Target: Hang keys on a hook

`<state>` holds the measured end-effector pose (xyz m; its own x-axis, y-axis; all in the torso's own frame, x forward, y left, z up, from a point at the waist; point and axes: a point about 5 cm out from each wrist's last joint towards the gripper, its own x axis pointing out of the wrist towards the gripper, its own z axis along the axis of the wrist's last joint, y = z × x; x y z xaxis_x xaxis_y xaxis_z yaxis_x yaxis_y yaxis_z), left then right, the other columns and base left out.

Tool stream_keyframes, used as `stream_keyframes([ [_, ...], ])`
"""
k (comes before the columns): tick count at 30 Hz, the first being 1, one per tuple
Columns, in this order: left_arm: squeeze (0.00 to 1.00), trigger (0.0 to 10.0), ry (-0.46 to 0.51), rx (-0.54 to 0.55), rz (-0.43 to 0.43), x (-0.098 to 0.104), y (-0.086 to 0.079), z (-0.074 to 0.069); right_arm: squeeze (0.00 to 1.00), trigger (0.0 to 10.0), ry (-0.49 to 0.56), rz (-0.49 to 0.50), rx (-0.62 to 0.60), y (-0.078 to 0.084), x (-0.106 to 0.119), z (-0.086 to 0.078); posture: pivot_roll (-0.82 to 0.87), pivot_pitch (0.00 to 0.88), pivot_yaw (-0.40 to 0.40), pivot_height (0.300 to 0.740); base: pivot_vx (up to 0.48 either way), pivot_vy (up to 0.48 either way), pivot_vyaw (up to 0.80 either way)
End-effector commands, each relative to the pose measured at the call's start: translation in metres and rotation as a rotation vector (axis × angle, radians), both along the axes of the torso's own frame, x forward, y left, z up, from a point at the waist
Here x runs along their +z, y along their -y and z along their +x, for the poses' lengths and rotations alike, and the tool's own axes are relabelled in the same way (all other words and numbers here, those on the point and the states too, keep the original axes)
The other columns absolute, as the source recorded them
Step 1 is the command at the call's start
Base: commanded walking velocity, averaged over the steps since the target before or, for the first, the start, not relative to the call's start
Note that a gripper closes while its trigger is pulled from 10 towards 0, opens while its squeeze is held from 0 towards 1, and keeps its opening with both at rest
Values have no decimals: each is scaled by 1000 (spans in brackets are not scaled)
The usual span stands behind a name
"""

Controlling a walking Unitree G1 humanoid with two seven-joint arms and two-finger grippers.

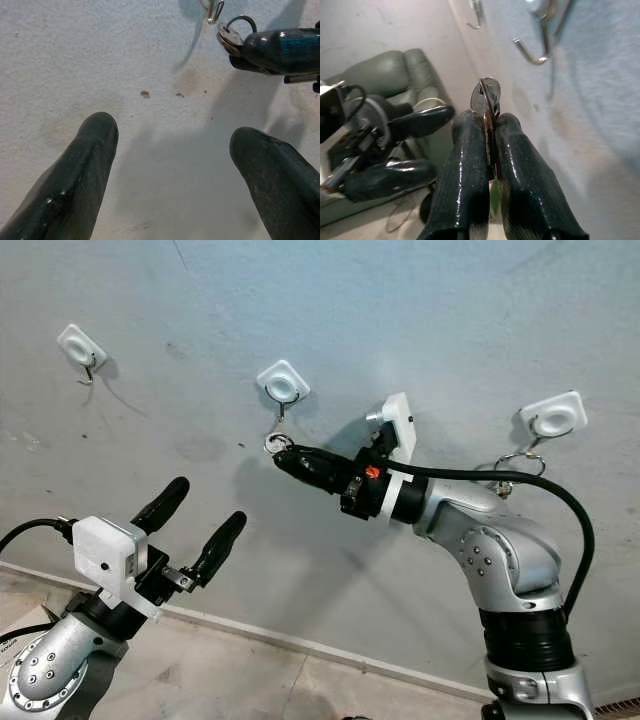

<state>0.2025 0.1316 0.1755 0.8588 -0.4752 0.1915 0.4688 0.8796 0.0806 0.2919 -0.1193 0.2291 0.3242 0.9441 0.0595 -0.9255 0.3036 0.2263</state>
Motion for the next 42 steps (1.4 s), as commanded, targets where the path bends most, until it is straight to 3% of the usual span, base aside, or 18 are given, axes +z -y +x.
stream_keyframes([
  [1, 0, 10000, 11, 13, 14, 3, -2, -3, 0, 10000, 26, 9, 59, -3, 9, -6, 78, 129, 12, 740, 0, 0, 0],
  [5, 0, 10000, 7, 13, 17, 2, -3, -4, 0, 10000, 25, 20, 86, -4, 12, -9, 78, 129, 12, 740, 0, 0, 0],
  [12, 0, 10000, 6, 12, 19, 1, -2, -3, 0, 10000, 28, 84, 44, -4, 25, 0, 79, 128, 9, 740, 0, 0, 0],
  [26, 0, 10000, 4, 14, 26, 1, -1, -2, 0, 10000, 11, 69, -5, -7, 19, 5, 79, 129, 8, 740, 0, 0, 0],
  [42, 0, 10000, -12, 15, 23, -2, 0, -1, 0, 10000, 76, 10, -239, -2, 11, 18, 77, 128, 10, 740, 0, 0, 0],
])
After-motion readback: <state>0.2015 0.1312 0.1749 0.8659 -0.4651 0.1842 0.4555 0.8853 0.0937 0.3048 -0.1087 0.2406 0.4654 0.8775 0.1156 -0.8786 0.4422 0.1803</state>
